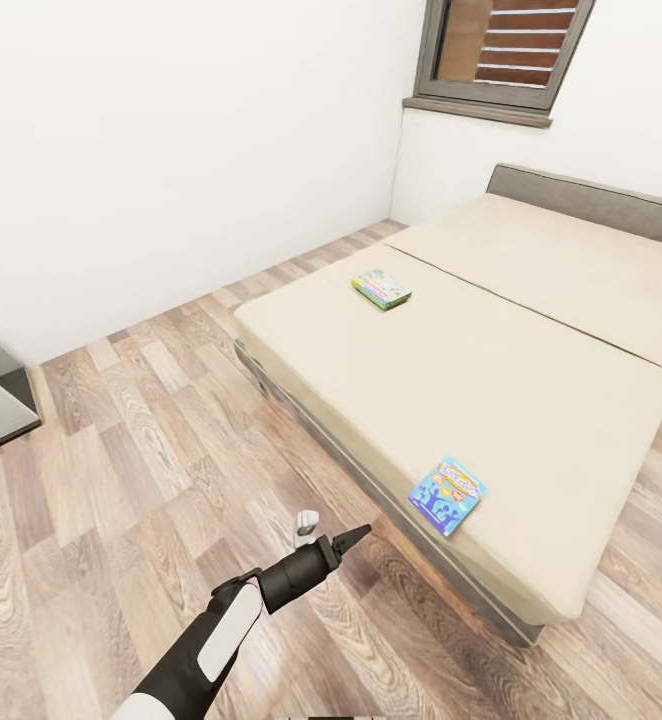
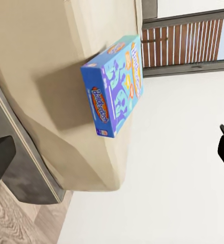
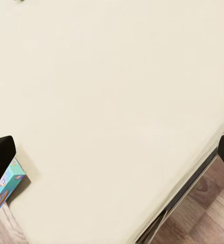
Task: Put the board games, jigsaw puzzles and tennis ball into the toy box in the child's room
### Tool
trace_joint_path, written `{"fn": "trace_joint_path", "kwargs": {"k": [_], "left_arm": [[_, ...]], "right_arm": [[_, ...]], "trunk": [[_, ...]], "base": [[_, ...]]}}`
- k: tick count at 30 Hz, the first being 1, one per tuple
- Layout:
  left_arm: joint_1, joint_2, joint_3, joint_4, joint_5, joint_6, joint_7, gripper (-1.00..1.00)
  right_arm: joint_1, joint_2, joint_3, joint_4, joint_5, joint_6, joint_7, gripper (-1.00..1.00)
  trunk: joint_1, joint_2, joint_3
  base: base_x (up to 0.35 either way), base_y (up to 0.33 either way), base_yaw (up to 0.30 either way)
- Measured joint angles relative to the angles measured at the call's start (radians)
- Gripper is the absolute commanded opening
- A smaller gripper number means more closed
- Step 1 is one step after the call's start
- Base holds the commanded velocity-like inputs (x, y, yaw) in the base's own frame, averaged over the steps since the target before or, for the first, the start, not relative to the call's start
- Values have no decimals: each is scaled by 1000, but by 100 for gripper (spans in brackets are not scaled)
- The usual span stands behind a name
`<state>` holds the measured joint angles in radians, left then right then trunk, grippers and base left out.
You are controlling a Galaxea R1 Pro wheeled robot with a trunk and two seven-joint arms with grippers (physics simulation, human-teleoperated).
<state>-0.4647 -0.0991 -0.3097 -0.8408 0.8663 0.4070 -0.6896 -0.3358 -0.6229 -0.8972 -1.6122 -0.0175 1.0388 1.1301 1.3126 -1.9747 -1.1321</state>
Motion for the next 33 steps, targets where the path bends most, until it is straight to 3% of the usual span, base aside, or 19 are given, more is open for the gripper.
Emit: {"fn": "trace_joint_path", "kwargs": {"k": [16, 23, 26, 33], "left_arm": [[-40, 7, 8, 15, -2, 2, 2, 100], [-101, 4, 8, 100, -2, -3, 1, 100], [-141, 2, 7, 177, 2, -25, -3, 100], [-169, 1, 6, 236, 8, -50, -10, 100]], "right_arm": [[1, -8, -2, 0, 2, 0, -3, 100], [1, -9, -4, 0, 3, 0, -4, 100], [1, -9, -5, 0, 3, 0, -4, 100], [2, -9, -5, 0, 3, 0, -4, 100]], "trunk": [[0, 0, 0], [0, 0, 0], [0, 0, 0], [0, 0, 0]], "base": [[0, 0, -1], [0, 0, 0], [0, 0, 0], [0, 0, 0]]}}
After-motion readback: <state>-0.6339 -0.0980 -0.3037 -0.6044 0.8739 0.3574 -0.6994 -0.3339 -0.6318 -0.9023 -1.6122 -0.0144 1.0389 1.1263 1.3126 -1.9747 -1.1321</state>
